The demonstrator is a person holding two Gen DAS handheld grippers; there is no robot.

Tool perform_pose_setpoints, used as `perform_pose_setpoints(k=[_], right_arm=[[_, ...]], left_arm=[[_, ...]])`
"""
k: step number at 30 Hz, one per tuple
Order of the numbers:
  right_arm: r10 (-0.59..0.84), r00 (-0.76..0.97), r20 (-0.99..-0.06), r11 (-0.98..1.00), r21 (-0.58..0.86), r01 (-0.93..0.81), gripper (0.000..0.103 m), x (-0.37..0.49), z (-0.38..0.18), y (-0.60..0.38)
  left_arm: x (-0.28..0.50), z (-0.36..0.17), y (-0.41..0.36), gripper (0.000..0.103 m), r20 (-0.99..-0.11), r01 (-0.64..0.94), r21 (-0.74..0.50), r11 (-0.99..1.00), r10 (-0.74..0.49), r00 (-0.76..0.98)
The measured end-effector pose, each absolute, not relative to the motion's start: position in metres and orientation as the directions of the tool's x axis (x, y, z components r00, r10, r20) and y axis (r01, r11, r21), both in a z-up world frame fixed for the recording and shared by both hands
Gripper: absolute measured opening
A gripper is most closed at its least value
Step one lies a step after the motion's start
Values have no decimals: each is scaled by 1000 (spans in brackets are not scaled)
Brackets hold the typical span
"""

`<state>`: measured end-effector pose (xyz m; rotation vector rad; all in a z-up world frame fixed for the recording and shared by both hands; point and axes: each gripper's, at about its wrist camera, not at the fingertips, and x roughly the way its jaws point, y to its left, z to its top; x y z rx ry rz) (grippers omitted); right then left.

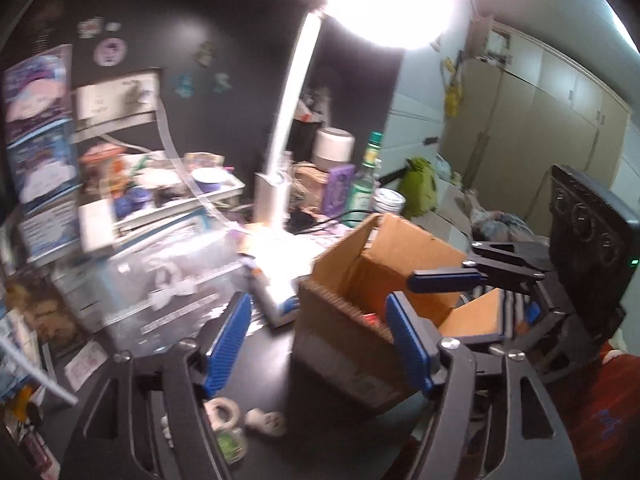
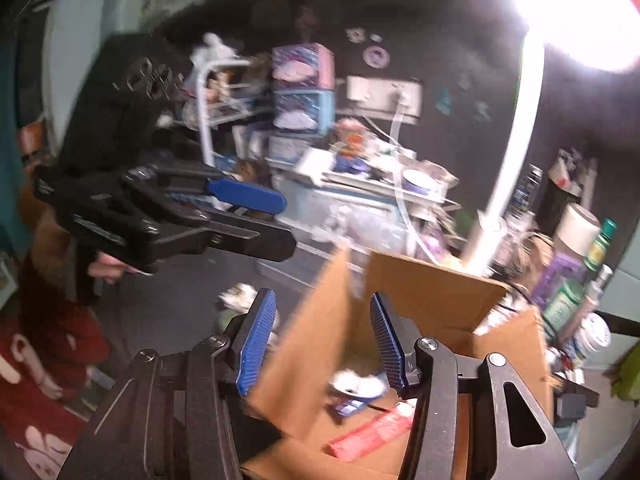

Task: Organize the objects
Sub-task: 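Return the right tool and grasp the small white figurine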

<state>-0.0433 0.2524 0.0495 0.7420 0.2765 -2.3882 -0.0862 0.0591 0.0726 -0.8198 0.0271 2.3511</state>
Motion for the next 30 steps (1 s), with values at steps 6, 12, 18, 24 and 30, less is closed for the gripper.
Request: perform_pose_setpoints(k=[6, 12, 18, 24, 30], right_arm=[[-592, -560, -580, -690, 6, 724, 45, -25, 41, 195], [-620, -442, -648, -620, 60, 782, 45, -22, 4, 139], [-530, -418, -738, -671, 64, 738, 45, -36, -53, 112], [-373, -503, -780, -768, -45, 639, 45, -52, -96, 119], [-263, -540, -799, -804, -127, 581, 37, -70, -120, 119]], left_arm=[[-65, 53, 1, 74, -546, -479, -182, -858, 494, -677], [-51, 20, -45, 74, -568, -384, -164, -909, 405, -716], [-43, -18, -77, 74, -605, -325, -164, -931, 356, -713], [-40, -46, -92, 74, -639, -301, -185, -935, 347, -686], [-40, -53, -90, 74, -647, -313, -195, -929, 362, -672]])
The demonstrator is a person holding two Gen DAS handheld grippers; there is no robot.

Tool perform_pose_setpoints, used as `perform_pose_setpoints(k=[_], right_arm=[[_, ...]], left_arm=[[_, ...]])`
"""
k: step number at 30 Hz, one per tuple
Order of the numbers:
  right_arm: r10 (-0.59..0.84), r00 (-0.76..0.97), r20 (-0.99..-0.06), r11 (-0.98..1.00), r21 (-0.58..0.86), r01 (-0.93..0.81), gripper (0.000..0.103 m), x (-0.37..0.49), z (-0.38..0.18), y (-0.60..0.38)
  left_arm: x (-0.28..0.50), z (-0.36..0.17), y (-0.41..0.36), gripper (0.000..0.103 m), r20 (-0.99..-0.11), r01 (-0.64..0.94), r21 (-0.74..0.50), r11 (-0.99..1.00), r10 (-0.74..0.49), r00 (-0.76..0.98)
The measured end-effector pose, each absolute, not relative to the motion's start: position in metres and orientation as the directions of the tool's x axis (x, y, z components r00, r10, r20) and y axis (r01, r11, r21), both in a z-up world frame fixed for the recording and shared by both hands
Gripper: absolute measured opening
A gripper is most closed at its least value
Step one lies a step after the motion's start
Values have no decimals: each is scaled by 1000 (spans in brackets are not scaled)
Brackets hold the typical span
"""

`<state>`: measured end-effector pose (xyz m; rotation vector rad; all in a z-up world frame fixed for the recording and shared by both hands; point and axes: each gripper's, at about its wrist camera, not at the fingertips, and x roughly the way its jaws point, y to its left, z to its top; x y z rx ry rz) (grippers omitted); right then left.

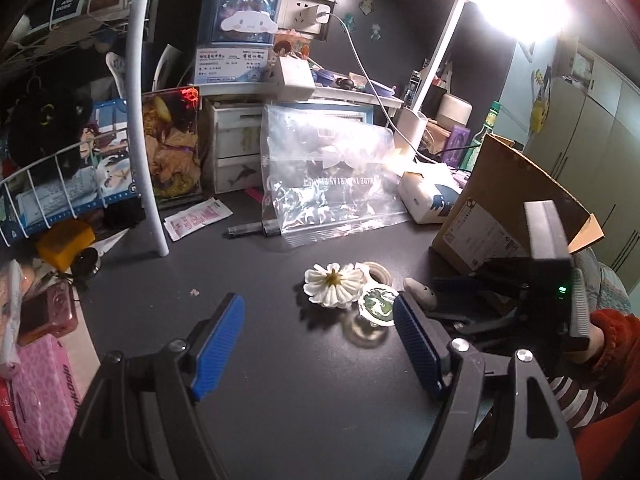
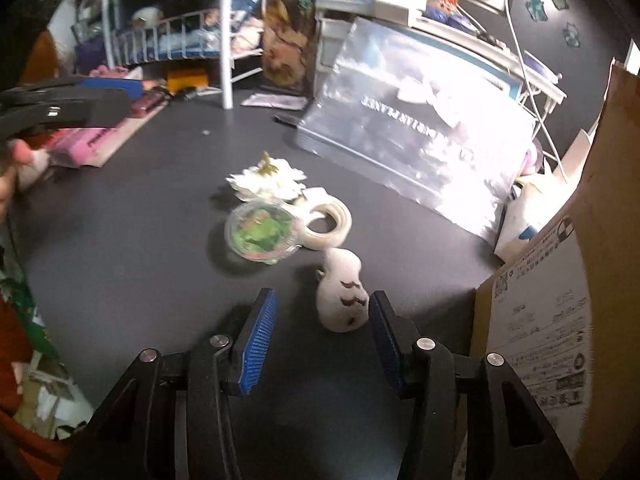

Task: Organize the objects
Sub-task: 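Return the right tool and grasp the small white figurine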

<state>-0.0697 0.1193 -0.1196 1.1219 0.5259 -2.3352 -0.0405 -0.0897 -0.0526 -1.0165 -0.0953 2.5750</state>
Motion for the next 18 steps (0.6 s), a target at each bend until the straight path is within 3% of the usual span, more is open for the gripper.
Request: perform_pose_setpoints(k=[5, 16, 18], right_arm=[[-265, -523, -810, -819, -98, 566, 18, -79, -124, 126], [-416, -518, -747, -755, -33, 655, 17, -43, -89, 120], [-466, -516, -719, -731, -16, 682, 17, -33, -73, 120]], left_arm=[[-41, -52, -84, 74, -654, -322, -188, -928, 363, -664], [-39, -39, -47, 74, -645, -443, -241, -864, 483, -592], [-37, -32, -41, 62, -634, -466, -252, -848, 508, -583]])
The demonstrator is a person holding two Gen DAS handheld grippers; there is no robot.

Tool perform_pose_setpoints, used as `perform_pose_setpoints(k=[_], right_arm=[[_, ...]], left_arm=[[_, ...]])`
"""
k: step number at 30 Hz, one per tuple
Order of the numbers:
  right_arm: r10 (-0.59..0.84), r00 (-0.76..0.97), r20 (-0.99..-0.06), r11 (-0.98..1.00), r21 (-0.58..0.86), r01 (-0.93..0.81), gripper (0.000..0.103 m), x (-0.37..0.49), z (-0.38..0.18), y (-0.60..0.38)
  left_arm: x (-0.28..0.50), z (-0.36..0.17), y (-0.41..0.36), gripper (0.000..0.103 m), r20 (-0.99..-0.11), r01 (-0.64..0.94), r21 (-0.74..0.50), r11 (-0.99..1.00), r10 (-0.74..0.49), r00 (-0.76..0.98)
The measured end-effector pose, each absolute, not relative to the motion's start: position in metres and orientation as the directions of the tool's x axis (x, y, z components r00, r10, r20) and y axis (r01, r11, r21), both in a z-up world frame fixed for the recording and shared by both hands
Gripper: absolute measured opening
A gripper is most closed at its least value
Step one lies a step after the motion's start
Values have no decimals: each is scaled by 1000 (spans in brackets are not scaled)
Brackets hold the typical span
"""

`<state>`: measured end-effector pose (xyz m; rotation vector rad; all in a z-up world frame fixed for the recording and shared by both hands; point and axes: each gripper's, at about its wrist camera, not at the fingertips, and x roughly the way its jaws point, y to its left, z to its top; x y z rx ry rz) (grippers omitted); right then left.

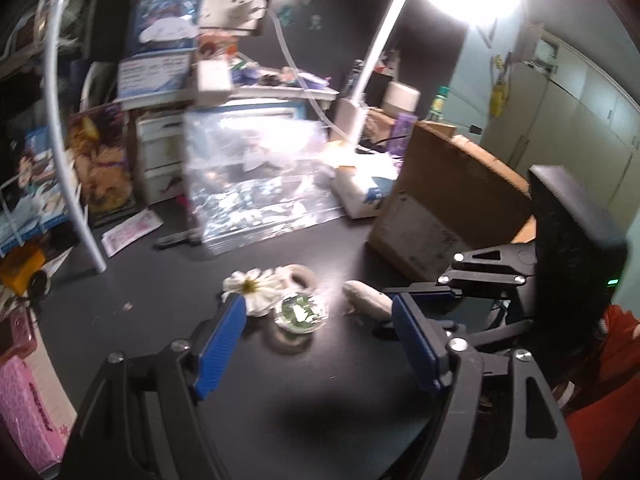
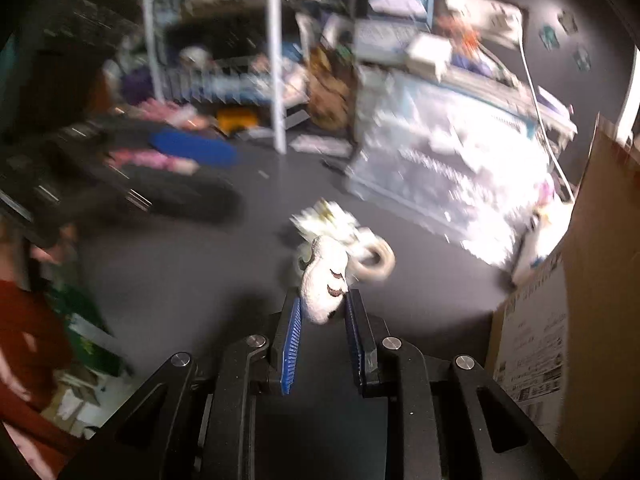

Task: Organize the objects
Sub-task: 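Return the right tool and grasp the small white figurine, then carry the white figurine with the right tool into the cardboard box and release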

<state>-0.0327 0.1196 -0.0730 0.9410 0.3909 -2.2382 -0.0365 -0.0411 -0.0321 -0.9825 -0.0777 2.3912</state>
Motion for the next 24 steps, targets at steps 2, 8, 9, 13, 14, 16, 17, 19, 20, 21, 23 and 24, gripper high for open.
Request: perform_pose_setpoints(k=[2, 8, 9, 13, 14, 16, 17, 19, 20, 21, 23, 24], right_arm=[[-501, -528, -686, -708, -25, 706, 17, -22, -55, 120], [-537, -596, -597, -677, -117, 726, 17, 1, -16, 125], [-544, -599, -588, -674, -119, 729, 17, 2, -12, 127], [-555, -628, -545, -674, -148, 724, 17, 6, 6, 142], [-555, -636, -536, -677, -154, 720, 17, 7, 10, 145], [-552, -655, -517, -685, -167, 709, 17, 7, 18, 156], [-548, -664, -509, -691, -171, 702, 17, 6, 20, 160], [-538, -680, -498, -706, -174, 686, 17, 4, 25, 174], [-534, -686, -494, -714, -171, 679, 17, 2, 27, 180], [-529, -692, -490, -722, -168, 671, 17, 0, 30, 187], [-516, -705, -486, -738, -165, 654, 17, -3, 33, 200], [-508, -712, -484, -748, -162, 644, 17, -5, 35, 208]], left_arm=[[-34, -24, -37, 56, -616, -492, -281, -824, 548, -566], [-24, 12, -20, 41, -560, -557, -292, -777, 611, -559], [-23, 18, -16, 39, -555, -567, -290, -771, 618, -557], [-26, 36, 4, 36, -541, -605, -284, -743, 646, -539], [-27, 39, 9, 34, -539, -615, -286, -735, 654, -531], [-32, 47, 24, 30, -535, -641, -284, -713, 673, -511], [-35, 50, 30, 28, -536, -649, -279, -708, 676, -507], [-40, 56, 46, 28, -540, -662, -264, -702, 676, -502], [-43, 59, 55, 27, -542, -670, -257, -696, 678, -496], [-47, 62, 64, 26, -544, -681, -253, -687, 683, -488], [-53, 67, 78, 25, -547, -696, -244, -675, 689, -476], [-56, 69, 85, 25, -548, -703, -241, -670, 691, -471]])
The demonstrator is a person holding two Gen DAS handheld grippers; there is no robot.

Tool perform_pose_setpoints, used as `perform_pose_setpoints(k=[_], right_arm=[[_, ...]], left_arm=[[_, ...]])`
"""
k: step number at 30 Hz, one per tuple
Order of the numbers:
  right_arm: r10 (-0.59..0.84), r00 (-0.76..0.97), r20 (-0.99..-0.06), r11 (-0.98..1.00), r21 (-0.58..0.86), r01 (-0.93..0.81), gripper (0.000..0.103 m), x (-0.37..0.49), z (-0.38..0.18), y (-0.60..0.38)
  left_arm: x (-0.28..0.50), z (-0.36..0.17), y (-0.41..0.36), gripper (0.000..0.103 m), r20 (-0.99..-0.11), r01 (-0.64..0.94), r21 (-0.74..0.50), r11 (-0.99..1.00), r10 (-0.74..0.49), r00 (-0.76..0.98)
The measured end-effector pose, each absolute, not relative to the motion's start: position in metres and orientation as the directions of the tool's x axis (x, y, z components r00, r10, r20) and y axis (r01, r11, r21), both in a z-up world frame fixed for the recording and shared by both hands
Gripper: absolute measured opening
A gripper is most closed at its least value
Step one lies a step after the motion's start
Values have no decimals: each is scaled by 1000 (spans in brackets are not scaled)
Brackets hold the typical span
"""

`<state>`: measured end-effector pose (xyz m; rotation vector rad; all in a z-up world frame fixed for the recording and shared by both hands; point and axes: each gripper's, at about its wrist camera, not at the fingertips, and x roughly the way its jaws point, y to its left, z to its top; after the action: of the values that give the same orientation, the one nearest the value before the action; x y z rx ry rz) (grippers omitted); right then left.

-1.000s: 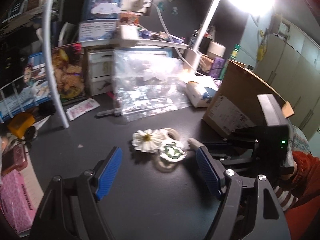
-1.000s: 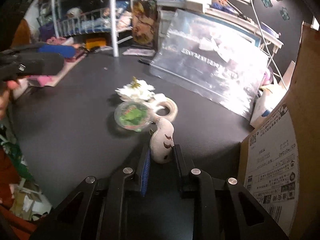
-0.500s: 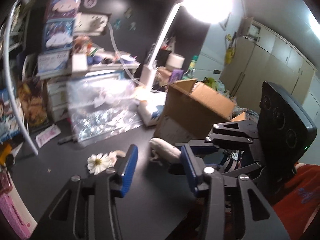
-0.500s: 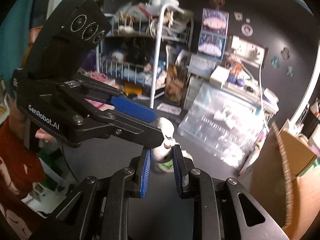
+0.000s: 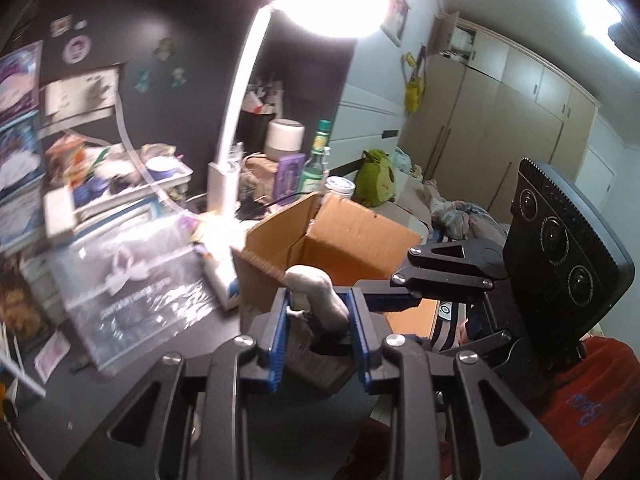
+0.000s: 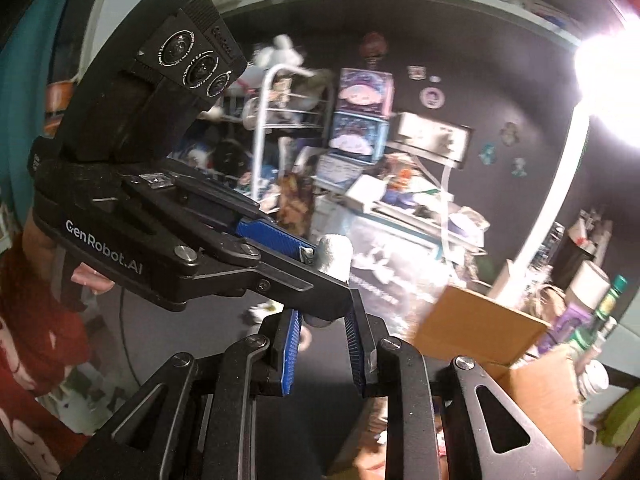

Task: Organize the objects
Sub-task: 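Carry the white figurine with the right tool into the cardboard box and release, then return the right tool and grasp the green-lidded round container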

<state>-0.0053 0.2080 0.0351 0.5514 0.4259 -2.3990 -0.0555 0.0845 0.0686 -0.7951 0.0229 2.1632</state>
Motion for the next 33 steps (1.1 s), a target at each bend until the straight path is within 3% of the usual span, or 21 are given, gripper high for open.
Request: perform_pose_setpoints(k=[6, 14, 16, 17, 18, 19, 21, 33], right_arm=[[-463, -739, -489, -792, -147, 593, 17, -18, 43, 245], [-423, -698, -578, -825, -74, 561, 17, -49, 38, 278], [-420, -677, -604, -828, -50, 558, 17, -55, 34, 281], [-417, -669, -615, -829, -45, 557, 17, -57, 33, 282], [-410, -660, -630, -831, -41, 555, 22, -59, 31, 283], [-397, -651, -647, -836, -38, 548, 25, -63, 28, 284], [-387, -652, -652, -843, -36, 536, 39, -65, 26, 285], [-359, -649, -671, -855, -42, 516, 40, -66, 33, 282]], left_arm=[[-78, 76, 125, 25, -568, -735, -231, -637, 702, -430], [-107, 64, 158, 25, -630, -730, -263, -631, 685, -366], [-111, 61, 162, 31, -652, -722, -251, -644, 664, -366], [-112, 60, 163, 46, -657, -720, -244, -650, 657, -370], [-112, 59, 164, 66, -660, -716, -240, -655, 651, -374], [-112, 60, 164, 72, -655, -715, -235, -659, 651, -384], [-110, 63, 161, 75, -645, -715, -235, -659, 656, -392], [-94, 74, 118, 80, -619, -669, -183, -720, 613, -491]])
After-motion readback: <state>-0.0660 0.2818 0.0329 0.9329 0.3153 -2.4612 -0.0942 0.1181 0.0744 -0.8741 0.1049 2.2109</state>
